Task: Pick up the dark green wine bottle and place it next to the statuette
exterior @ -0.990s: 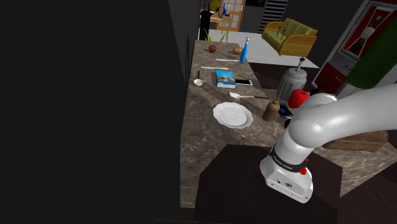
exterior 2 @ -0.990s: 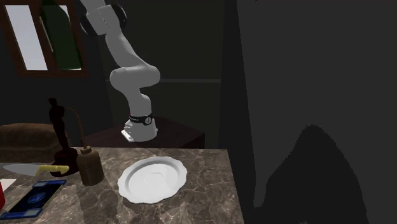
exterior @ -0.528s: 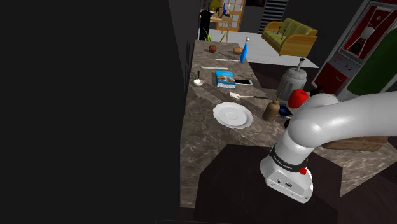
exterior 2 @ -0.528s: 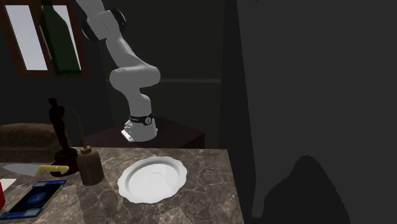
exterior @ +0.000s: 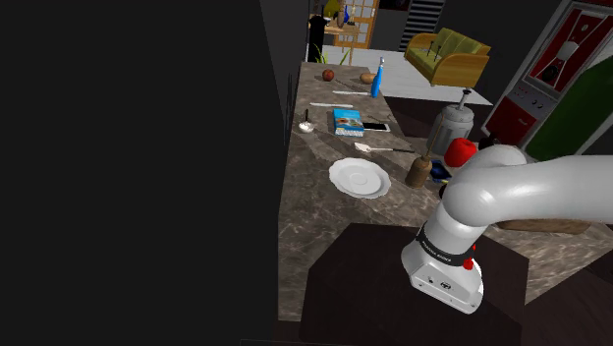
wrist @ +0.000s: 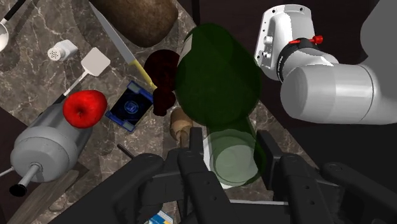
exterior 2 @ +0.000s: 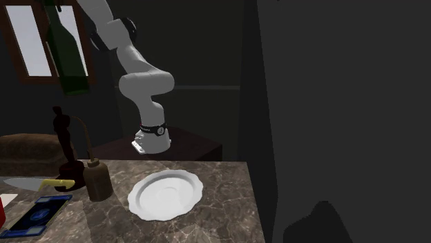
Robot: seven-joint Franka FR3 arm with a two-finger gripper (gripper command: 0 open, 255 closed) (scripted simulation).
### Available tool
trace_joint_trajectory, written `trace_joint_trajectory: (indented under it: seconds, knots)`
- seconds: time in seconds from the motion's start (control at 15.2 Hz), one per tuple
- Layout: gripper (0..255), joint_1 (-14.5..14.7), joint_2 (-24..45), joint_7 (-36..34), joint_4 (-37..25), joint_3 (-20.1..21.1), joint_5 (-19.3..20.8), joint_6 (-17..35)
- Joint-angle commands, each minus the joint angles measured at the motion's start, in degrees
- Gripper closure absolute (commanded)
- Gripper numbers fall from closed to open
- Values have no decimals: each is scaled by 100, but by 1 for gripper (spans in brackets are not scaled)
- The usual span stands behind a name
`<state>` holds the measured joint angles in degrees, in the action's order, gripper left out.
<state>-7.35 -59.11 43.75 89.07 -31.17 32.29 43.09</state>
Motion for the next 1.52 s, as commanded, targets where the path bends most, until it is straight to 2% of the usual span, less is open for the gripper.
trace_joint_trajectory:
  seconds: [0.0, 1.45]
  knots:
    - [255, -50, -169, -68, 285, 8, 2, 111]
    - [255, -506, -1806, -423, 2800, -263, 376, 1020]
